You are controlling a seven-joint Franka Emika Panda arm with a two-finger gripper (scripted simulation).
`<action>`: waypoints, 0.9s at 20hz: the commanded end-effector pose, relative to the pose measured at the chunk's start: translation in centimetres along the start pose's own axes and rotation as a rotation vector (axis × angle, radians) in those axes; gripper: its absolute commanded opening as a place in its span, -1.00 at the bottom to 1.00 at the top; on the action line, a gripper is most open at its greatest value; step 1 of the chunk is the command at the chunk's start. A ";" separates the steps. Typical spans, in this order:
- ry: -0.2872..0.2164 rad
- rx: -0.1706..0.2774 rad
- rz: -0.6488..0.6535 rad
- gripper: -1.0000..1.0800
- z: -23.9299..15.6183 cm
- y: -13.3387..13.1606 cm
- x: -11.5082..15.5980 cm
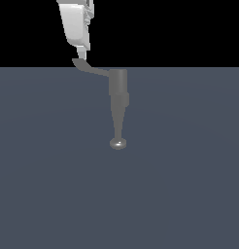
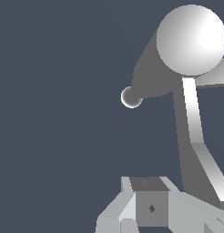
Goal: Turn on the faucet by rotating a designated handle.
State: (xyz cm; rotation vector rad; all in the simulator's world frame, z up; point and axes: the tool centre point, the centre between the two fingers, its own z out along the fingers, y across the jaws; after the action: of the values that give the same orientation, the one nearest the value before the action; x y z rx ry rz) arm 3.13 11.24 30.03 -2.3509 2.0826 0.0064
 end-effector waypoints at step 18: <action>0.003 0.002 0.009 -1.00 0.2 3.0 0.0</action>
State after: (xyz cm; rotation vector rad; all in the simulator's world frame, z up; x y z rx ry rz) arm 0.75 10.99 30.09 -2.3384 2.0900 -0.0059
